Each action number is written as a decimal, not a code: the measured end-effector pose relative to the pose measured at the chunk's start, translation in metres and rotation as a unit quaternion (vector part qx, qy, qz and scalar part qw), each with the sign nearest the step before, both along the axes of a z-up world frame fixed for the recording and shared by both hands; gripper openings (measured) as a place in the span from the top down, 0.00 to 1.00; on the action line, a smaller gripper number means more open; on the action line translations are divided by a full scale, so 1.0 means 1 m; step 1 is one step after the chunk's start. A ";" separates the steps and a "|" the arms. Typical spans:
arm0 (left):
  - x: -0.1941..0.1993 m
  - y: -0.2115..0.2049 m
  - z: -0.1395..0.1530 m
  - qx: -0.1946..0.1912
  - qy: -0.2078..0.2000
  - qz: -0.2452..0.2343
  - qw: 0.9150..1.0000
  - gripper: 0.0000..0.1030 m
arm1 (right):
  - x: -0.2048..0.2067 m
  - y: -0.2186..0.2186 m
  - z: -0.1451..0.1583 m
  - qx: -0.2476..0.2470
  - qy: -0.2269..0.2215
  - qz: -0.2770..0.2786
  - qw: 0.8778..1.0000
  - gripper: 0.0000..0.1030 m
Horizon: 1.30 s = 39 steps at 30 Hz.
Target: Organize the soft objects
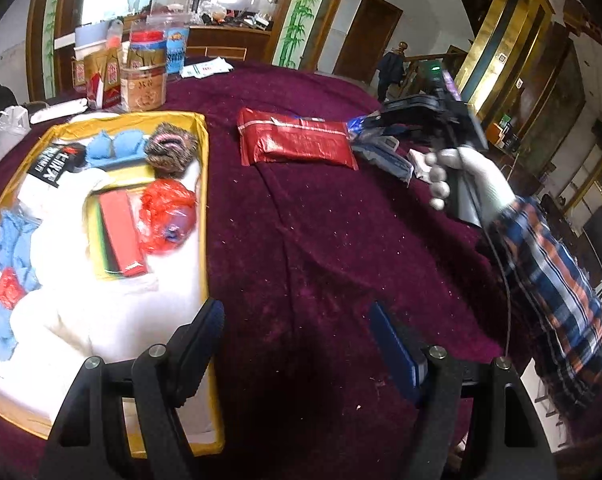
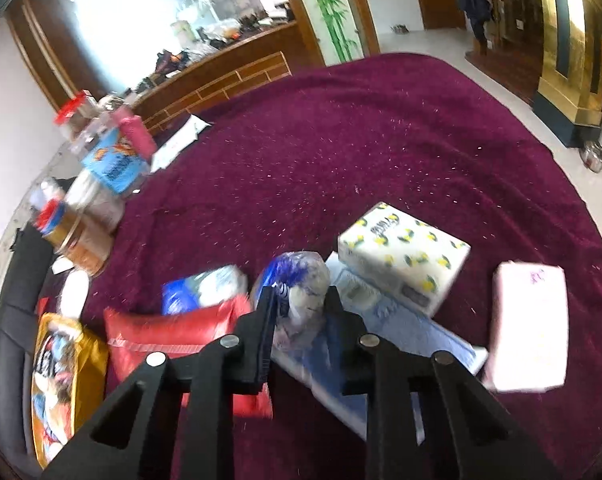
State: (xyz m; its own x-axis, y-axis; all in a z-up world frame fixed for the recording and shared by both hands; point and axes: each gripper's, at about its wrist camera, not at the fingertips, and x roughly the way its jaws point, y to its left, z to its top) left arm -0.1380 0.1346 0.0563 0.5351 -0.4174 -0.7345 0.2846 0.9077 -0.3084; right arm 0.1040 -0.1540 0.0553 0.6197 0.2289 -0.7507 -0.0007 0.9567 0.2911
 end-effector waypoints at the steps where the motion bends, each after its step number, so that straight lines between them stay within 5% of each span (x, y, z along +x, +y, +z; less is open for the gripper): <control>1: 0.000 -0.002 -0.002 -0.001 0.003 -0.003 1.000 0.24 | -0.007 -0.002 0.002 0.002 -0.005 0.005 1.000 0.80; 11: -0.010 -0.010 -0.002 0.006 0.000 -0.013 1.000 0.24 | -0.084 -0.014 0.006 0.053 -0.009 0.069 0.996 0.82; 17: -0.010 -0.009 -0.007 -0.005 0.008 -0.015 1.000 0.24 | -0.159 -0.012 -0.016 0.082 0.040 0.141 0.986 0.79; 20: -0.011 -0.016 -0.008 -0.011 0.009 -0.026 1.000 0.24 | -0.186 -0.012 -0.020 0.074 0.061 0.178 0.979 0.57; 22: -0.013 -0.022 -0.008 -0.012 0.010 -0.035 0.999 0.24 | -0.194 -0.021 -0.008 0.042 0.035 0.155 0.986 0.45; 24: -0.016 -0.027 -0.008 -0.014 0.011 -0.043 0.999 0.24 | -0.189 -0.042 0.011 0.003 -0.009 0.088 0.996 0.21; 26: -0.018 -0.032 -0.007 -0.014 0.012 -0.049 0.999 0.24 | -0.169 -0.067 0.021 -0.036 -0.038 0.003 0.999 0.14; 31: -0.025 -0.034 0.002 -0.003 0.003 -0.050 0.999 0.24 | -0.085 -0.109 0.009 -0.059 -0.001 -0.101 0.993 0.14; 36: -0.023 -0.030 0.011 0.005 0.002 -0.037 0.999 0.24 | -0.026 -0.110 -0.013 -0.088 0.046 -0.135 0.986 0.16; 37: -0.021 -0.030 0.014 0.008 0.001 -0.037 0.999 0.24 | -0.019 -0.111 -0.017 -0.093 0.057 -0.138 0.984 0.21; 39: -0.019 -0.034 0.019 0.011 -0.002 -0.038 0.999 0.24 | -0.014 -0.114 -0.024 -0.082 0.064 -0.133 0.986 0.53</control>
State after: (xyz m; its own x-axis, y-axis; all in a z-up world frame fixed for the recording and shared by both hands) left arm -0.1565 0.1010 0.0748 0.5063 -0.4400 -0.7416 0.3540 0.8903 -0.2865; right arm 0.0897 -0.2678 0.0318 0.5399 -0.0598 -0.8396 0.2834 0.9521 0.1144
